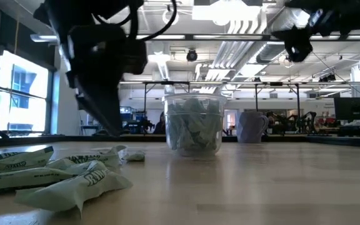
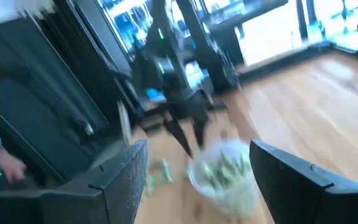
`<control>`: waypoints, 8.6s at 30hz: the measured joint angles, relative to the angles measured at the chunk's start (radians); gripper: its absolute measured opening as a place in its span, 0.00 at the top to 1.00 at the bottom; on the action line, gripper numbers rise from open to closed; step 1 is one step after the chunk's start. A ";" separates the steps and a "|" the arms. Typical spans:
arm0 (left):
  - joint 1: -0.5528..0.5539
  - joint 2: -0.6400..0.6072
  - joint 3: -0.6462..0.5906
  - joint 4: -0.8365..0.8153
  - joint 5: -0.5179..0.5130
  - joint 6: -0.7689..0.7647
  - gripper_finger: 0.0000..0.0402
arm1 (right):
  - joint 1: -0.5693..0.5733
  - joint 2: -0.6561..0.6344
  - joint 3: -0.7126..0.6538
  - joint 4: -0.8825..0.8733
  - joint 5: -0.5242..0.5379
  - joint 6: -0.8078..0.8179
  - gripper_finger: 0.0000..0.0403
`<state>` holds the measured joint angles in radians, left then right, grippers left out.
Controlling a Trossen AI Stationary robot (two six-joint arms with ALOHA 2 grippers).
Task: Pick and place Stevia / Truvia into bins
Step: Put the stevia packet into the bin
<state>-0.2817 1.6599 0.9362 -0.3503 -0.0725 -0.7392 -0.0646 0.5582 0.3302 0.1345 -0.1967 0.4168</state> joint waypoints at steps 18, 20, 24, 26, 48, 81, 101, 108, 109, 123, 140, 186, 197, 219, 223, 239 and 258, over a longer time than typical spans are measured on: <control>0.000 0.062 0.002 -0.016 0.064 -0.008 0.62 | 0.061 -0.081 -0.141 -0.007 0.144 0.091 0.33; 0.000 0.062 0.003 -0.010 0.060 -0.006 0.62 | 0.061 -0.076 -0.139 -0.004 0.143 0.102 0.33; 0.000 0.060 0.003 -0.015 0.060 -0.011 0.62 | 0.059 -0.077 -0.158 -0.007 0.139 0.103 0.33; 0.000 0.059 0.003 -0.015 0.067 -0.042 0.62 | 0.066 -0.102 -0.199 0.062 0.159 0.099 0.33; 0.000 0.058 0.003 -0.006 0.025 -0.022 0.62 | 0.041 -0.359 -0.320 -0.054 0.205 0.107 0.33; -0.112 0.071 0.127 0.015 -0.157 0.979 0.57 | 0.068 -0.408 -0.321 -0.114 0.208 0.107 0.33; 0.029 0.145 0.127 -0.192 0.032 0.998 0.92 | 0.068 -0.408 -0.322 -0.114 0.208 0.107 0.33; 0.026 0.060 0.124 -0.423 0.102 0.752 0.90 | 0.066 -0.408 -0.322 -0.114 0.208 0.107 0.33; 0.026 0.027 0.125 -0.443 0.119 0.727 0.92 | 0.066 -0.408 -0.322 -0.114 0.208 0.107 0.33; 0.217 -0.235 0.128 0.048 0.145 0.525 0.95 | 0.066 -0.407 -0.322 -0.115 0.208 0.107 0.33; 0.206 -0.118 0.199 -0.311 0.147 0.545 0.95 | 0.066 -0.408 -0.322 -0.115 0.208 0.107 0.33; 0.147 0.091 0.143 -0.363 -0.014 0.507 0.92 | 0.065 -0.396 -0.322 -0.115 0.208 0.107 0.33; 0.235 -0.048 0.483 -0.225 0.180 0.677 0.94 | 0.065 -0.396 -0.322 -0.115 0.208 0.107 0.33; 0.186 0.039 0.685 -0.862 0.078 0.799 0.23 | 0.065 -0.401 -0.322 -0.115 0.206 0.107 0.33; 0.150 -0.048 0.445 -0.798 0.167 0.875 0.30 | 0.065 -0.401 -0.322 -0.115 0.206 0.107 0.33; 0.138 -0.061 -0.161 -0.193 0.059 1.005 0.57 | 0.066 -0.389 -0.322 -0.115 0.205 0.107 0.33; 0.160 -0.014 0.374 0.045 0.109 0.859 0.94 | 0.066 -0.388 -0.322 -0.115 0.205 0.107 0.33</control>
<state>-0.1216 1.6459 1.3098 -0.3055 0.0368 0.1196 0.0009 0.1699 0.0082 0.0193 0.0082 0.5238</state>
